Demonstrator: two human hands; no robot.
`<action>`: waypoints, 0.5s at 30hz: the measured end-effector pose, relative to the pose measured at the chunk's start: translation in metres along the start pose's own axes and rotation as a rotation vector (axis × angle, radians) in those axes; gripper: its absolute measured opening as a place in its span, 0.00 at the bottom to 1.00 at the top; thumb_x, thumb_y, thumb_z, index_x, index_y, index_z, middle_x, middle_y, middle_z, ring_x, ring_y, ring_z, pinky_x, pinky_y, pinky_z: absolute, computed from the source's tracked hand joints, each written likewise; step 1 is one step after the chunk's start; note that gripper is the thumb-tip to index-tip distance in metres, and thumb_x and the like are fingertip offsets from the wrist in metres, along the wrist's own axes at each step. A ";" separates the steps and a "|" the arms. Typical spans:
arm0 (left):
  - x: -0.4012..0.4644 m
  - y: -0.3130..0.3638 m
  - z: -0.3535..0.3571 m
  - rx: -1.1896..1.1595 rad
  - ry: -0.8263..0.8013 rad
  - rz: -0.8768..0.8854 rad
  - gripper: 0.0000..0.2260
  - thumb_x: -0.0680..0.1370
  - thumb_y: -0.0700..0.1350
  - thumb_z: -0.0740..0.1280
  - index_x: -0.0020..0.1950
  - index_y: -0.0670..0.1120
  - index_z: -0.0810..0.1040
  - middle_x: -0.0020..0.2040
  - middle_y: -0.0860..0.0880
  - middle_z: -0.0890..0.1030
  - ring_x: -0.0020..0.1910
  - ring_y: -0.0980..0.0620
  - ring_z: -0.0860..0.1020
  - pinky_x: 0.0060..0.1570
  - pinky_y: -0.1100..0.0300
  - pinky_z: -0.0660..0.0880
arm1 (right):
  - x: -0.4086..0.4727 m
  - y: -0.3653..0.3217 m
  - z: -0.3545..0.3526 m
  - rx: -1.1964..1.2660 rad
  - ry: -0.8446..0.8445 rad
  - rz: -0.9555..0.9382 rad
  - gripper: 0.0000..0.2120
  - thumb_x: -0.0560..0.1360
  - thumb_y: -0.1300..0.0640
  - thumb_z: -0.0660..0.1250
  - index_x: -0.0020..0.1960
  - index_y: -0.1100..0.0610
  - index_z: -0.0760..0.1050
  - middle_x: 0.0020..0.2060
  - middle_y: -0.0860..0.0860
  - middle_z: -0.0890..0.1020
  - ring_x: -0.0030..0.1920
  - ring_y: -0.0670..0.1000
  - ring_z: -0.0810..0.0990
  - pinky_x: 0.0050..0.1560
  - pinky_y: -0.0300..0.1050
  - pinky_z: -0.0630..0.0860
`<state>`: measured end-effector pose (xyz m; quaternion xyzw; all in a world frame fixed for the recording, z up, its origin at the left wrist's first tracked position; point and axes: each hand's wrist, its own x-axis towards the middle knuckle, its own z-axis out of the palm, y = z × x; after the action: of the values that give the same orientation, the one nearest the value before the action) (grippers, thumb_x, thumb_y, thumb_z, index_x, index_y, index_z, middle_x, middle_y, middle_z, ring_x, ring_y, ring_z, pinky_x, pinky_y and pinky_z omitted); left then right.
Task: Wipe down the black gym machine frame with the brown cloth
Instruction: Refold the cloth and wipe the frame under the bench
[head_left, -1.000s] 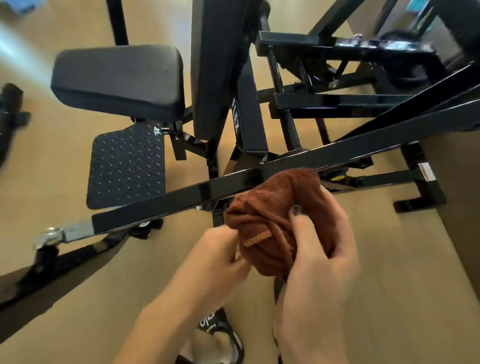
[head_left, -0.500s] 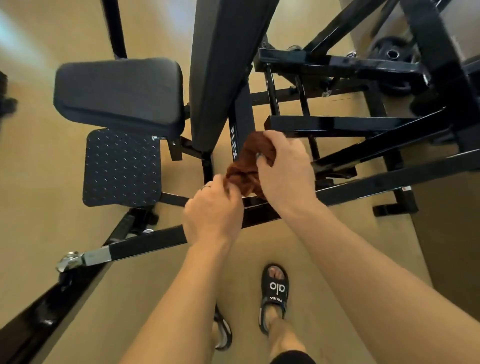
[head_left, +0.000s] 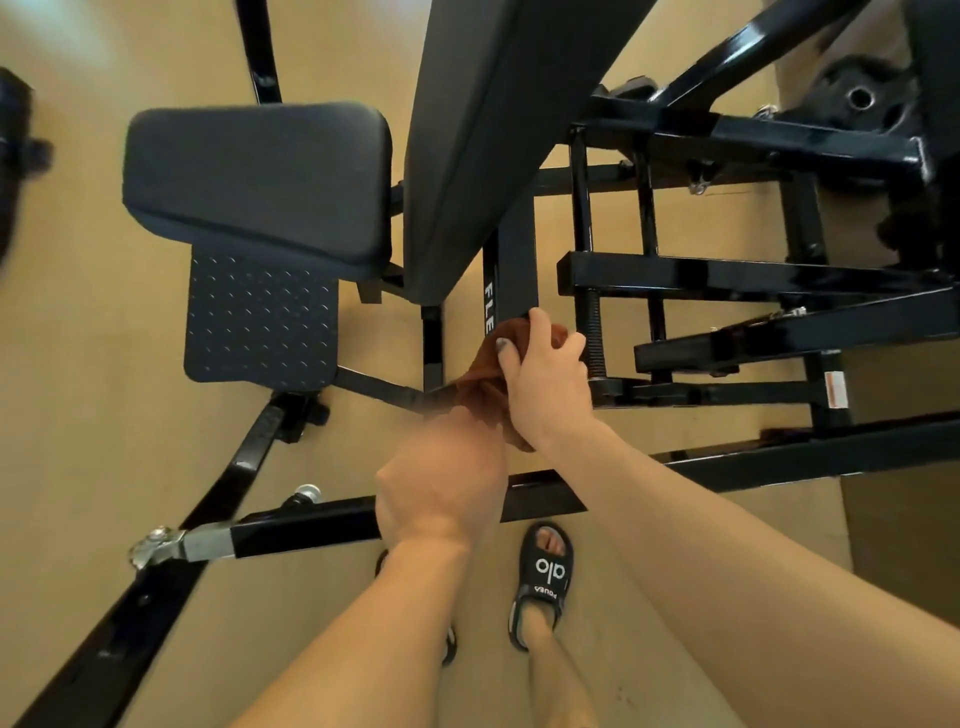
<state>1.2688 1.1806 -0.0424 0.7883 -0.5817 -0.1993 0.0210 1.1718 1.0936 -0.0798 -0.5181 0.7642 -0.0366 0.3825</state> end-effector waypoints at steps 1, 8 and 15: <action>0.001 0.000 -0.002 0.000 -0.014 -0.001 0.13 0.84 0.59 0.55 0.44 0.57 0.74 0.37 0.58 0.76 0.33 0.60 0.73 0.33 0.62 0.77 | 0.005 -0.002 0.000 -0.021 0.015 -0.003 0.29 0.84 0.39 0.55 0.80 0.47 0.52 0.72 0.57 0.65 0.67 0.60 0.73 0.63 0.56 0.79; 0.004 0.001 -0.007 0.055 -0.115 0.003 0.13 0.83 0.56 0.55 0.43 0.55 0.73 0.35 0.57 0.75 0.33 0.57 0.75 0.34 0.57 0.78 | 0.063 -0.022 -0.010 -0.014 0.253 -0.120 0.24 0.85 0.40 0.53 0.77 0.50 0.59 0.65 0.56 0.71 0.60 0.54 0.77 0.55 0.47 0.79; 0.004 -0.001 -0.004 0.063 -0.146 -0.001 0.13 0.83 0.55 0.57 0.43 0.54 0.75 0.35 0.56 0.76 0.34 0.54 0.76 0.34 0.55 0.79 | 0.070 -0.028 -0.016 -0.080 0.253 -0.167 0.25 0.85 0.41 0.52 0.78 0.51 0.58 0.69 0.56 0.69 0.62 0.56 0.76 0.55 0.47 0.78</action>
<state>1.2720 1.1763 -0.0406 0.7722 -0.5874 -0.2380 -0.0462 1.1711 1.0179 -0.0936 -0.5860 0.7613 -0.1027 0.2578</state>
